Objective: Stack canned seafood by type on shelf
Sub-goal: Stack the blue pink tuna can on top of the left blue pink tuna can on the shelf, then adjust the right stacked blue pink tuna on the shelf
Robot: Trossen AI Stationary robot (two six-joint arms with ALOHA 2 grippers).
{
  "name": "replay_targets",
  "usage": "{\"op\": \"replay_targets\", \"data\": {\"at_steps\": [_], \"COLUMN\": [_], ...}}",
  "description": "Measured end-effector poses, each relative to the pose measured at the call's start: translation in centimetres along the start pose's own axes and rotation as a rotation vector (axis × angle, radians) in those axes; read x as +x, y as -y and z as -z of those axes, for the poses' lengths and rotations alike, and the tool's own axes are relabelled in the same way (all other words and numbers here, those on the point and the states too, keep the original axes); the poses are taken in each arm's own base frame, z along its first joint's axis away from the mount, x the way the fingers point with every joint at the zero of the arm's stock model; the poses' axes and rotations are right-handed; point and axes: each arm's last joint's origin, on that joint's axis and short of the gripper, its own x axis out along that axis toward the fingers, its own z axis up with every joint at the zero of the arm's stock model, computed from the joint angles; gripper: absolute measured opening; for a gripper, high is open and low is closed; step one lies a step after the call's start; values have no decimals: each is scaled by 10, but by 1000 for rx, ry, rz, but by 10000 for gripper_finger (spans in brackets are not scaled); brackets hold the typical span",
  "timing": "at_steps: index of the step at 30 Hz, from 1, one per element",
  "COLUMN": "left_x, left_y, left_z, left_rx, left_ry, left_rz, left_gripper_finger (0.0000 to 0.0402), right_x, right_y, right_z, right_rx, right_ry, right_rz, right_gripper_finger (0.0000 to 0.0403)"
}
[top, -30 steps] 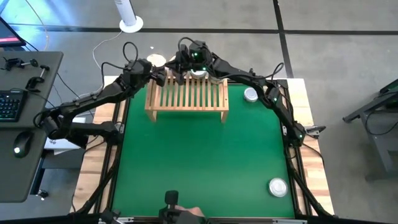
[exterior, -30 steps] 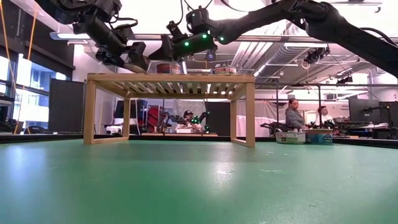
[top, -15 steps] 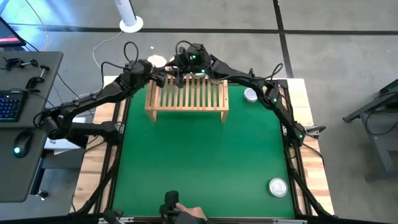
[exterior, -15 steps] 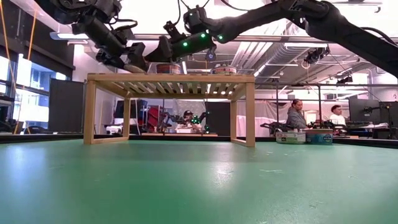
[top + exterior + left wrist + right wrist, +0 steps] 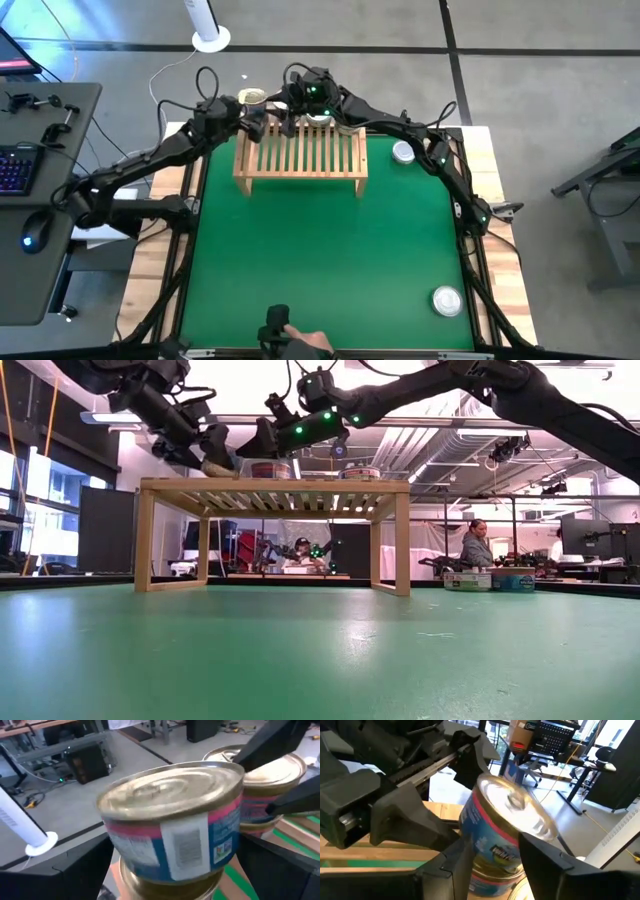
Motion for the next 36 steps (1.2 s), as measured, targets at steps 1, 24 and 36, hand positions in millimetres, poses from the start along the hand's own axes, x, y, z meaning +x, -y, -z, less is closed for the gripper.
{"op": "replay_targets", "data": {"at_steps": [1,24,36], "left_x": [-1,-41,-91], "left_y": [-1,-7,19], "left_z": [1,-21,-20], "left_rx": [6,-17,-9], "left_ry": [-7,57,167], "left_rz": [-6,21,209], "left_gripper_finger": [397,397,397], "right_x": [0,-30,-107], "right_y": [0,0,-22], "right_z": [0,-19,-59], "right_rx": [0,-32,-59], "right_ry": [-1,-131,-275], "right_rz": [0,-55,-132], "right_gripper_finger": [156,154,55]}}
